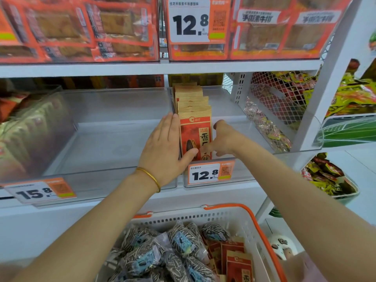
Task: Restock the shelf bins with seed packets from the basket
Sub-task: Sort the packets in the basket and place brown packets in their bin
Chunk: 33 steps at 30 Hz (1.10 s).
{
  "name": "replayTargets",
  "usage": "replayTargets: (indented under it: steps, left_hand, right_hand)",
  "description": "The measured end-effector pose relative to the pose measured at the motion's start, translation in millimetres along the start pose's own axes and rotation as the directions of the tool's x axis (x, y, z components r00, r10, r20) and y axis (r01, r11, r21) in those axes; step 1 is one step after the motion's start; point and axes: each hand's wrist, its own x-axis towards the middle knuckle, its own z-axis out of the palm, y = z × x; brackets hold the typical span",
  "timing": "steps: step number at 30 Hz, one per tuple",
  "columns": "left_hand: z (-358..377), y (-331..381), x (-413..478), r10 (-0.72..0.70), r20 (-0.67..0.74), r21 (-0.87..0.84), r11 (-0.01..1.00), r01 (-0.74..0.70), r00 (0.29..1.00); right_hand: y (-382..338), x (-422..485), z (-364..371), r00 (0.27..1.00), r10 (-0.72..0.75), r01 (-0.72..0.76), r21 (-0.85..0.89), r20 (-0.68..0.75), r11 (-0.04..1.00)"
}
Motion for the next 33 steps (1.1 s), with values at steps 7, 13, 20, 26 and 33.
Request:
replayTargets:
  steps: [7,13,20,26,33]
  left_hand:
    - [3.8,22.2,-66.1,0.264,-0.329,-0.119,0.941,-0.317,0.907]
    - [79.2,15.9,-137.5,0.469,0.063,-0.1,0.881,-0.462,0.881]
    - [110.4,8.2,-146.7,0.393,0.359,-0.075,0.916,-0.393,0.847]
    - [116.3,2.7,-146.6,0.348,0.393,-0.117,0.937,-0.329,0.851]
    - [118.0,7.7,-145.3,0.341,0.405,-0.173,0.94,-0.295,0.848]
  right_hand:
    - [35.0,-103.2,7.5,0.842,-0.395,0.391,-0.087,-0.367,0.916]
    - [145.9,-64.9,74.3,0.957,0.033,0.103,-0.445,0.287,0.89]
    - [267.0,-40.1,158.6,0.926,0.272,-0.022,-0.681,0.262,0.732]
    - [272.7,-33.8,174.9,0.955,0.19,0.109,-0.862,0.229,0.495]
    - [268.7,-47.1,164.4,0.958,0.144,0.154,-0.868,0.248,0.472]
